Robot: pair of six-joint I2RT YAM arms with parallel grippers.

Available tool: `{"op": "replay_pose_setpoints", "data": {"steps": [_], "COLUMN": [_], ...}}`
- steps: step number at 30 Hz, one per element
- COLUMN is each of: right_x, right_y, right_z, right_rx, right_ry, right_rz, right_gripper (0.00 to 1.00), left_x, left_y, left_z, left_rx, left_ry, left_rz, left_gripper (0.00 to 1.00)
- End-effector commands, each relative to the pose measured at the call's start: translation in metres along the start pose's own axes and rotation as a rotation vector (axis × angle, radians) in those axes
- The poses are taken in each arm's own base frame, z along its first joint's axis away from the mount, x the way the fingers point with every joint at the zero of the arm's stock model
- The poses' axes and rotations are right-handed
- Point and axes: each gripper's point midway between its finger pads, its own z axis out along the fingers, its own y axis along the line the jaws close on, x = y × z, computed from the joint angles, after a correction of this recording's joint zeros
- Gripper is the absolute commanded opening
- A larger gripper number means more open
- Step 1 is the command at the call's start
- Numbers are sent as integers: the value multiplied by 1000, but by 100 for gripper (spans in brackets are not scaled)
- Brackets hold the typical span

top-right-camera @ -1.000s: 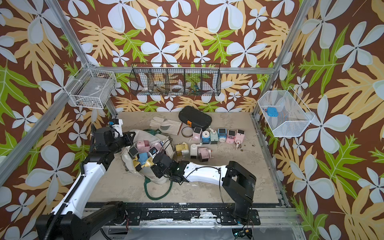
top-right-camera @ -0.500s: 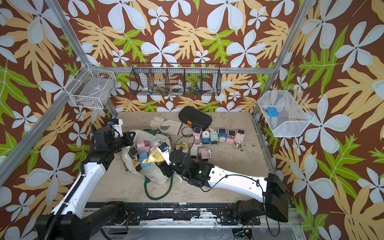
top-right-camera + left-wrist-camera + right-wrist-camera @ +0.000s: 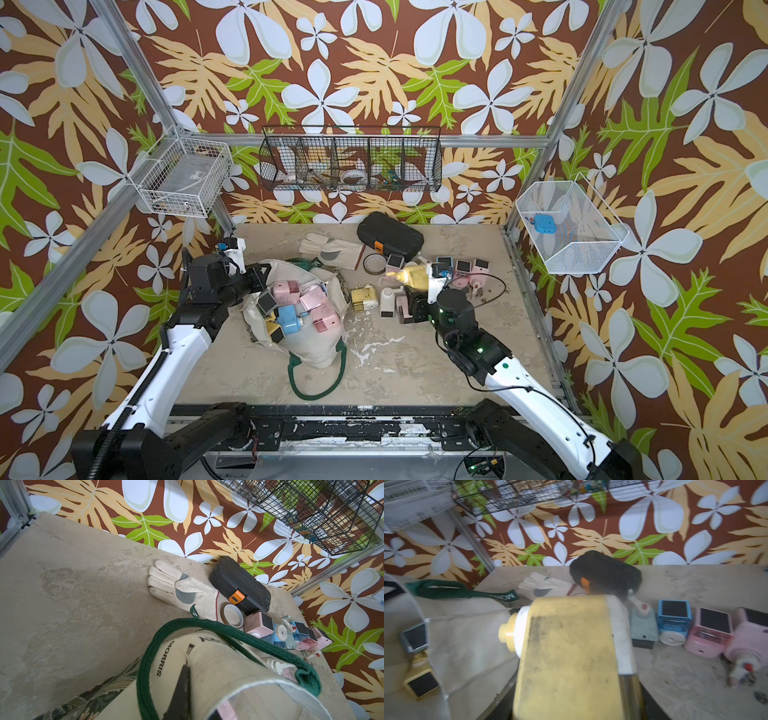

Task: Take out the pencil sharpeners from the tote bags
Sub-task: Pick up the pencil sharpener from the canvas bag, then place the pencil sharpener at the center of the board.

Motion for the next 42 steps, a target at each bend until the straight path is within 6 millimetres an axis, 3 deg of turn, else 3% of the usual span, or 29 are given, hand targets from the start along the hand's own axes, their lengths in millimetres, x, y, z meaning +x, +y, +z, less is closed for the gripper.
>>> {"op": "replay_pose_setpoints", "data": {"steps": [1, 3, 9, 20, 28, 35, 42], "right_x": [1, 9, 35, 80, 96, 114, 135], "right_y": [-33, -51, -80, -112, -129, -133, -138], "right_z": [0, 4, 18, 40, 58, 81, 92], "right_rx": [74, 130, 261, 349, 374, 382, 392], "right_ry": [-24, -6, 68, 193, 249, 320, 365], "right_rz": [106, 129, 115, 134, 158, 162, 183], "right_gripper": [36, 36, 36, 36, 36, 35, 37], "left_x": [-21, -20, -19, -19, -20, -20, -20], "left_y": [-13, -13, -13, -14, -14, -15, -15], "left_z": [-5, -4, -4, -4, -5, -5, -5], "left_rx": [51, 54, 53, 59, 59, 60, 63], "left_ry": [-72, -70, -68, -67, -71, -70, -69], "left_rz": [13, 12, 12, 11, 12, 12, 9], "left_gripper": [0, 0, 0, 0, 0, 0, 0]}}
